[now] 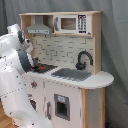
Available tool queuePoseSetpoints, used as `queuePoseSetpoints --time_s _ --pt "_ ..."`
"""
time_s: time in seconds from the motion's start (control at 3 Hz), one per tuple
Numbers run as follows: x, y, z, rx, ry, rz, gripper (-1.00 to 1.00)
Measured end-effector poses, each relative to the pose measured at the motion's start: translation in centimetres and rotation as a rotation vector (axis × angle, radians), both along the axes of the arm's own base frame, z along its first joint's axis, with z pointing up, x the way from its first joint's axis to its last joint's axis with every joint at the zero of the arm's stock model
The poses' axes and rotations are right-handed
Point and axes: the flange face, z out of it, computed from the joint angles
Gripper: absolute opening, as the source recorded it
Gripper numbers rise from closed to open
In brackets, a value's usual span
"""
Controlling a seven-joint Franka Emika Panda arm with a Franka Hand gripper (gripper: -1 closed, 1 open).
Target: Play with the kitchen
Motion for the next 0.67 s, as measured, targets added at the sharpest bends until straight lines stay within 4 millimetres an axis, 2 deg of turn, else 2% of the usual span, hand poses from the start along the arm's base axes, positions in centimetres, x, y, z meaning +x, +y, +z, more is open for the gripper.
queuePoseSetpoints --time_s 0.33,0.67 --pt "0.23 0.94 -0.51 0.008 0.038 0.066 1.0" --pt "0.74 0.63 -0.14 0.004 0.078 0.121 1.0"
